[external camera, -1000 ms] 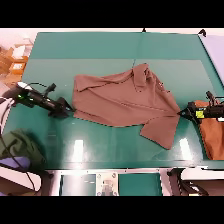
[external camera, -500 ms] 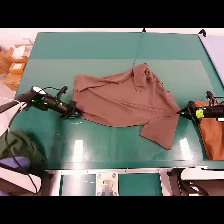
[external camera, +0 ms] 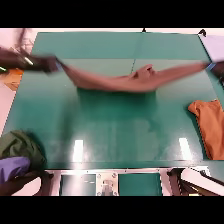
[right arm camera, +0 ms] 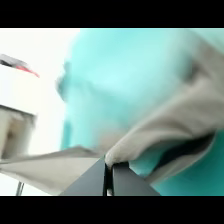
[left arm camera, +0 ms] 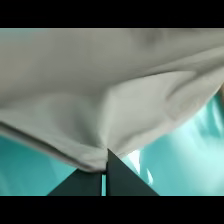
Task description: Fold the shirts.
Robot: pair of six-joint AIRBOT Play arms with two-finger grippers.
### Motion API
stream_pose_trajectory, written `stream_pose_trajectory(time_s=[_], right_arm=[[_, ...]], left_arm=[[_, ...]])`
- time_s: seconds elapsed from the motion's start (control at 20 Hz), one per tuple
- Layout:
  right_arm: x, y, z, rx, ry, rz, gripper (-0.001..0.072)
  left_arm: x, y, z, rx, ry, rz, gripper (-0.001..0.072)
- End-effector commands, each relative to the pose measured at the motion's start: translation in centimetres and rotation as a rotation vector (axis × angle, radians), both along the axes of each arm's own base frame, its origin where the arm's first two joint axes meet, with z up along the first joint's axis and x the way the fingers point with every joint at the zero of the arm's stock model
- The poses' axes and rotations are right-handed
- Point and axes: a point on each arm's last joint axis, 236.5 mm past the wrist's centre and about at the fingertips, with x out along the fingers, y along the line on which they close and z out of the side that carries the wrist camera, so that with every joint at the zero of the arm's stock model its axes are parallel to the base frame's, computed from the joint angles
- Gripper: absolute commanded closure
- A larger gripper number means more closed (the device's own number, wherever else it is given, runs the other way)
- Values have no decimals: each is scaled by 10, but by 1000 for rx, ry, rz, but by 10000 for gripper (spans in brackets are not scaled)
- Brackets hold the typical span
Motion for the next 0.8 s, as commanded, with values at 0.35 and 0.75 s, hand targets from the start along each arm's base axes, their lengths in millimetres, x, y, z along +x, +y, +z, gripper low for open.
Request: stream_pose_trajectory(time_s=[0.35, 0.75], right_arm=[[-205, 123, 373, -483, -1074, -383, 691], [-163, 83, 314, -448, -868, -390, 691]], left_arm=[[-241, 42, 376, 39, -1074, 295, 678], [-136, 91, 240, 292, -607, 412, 677]])
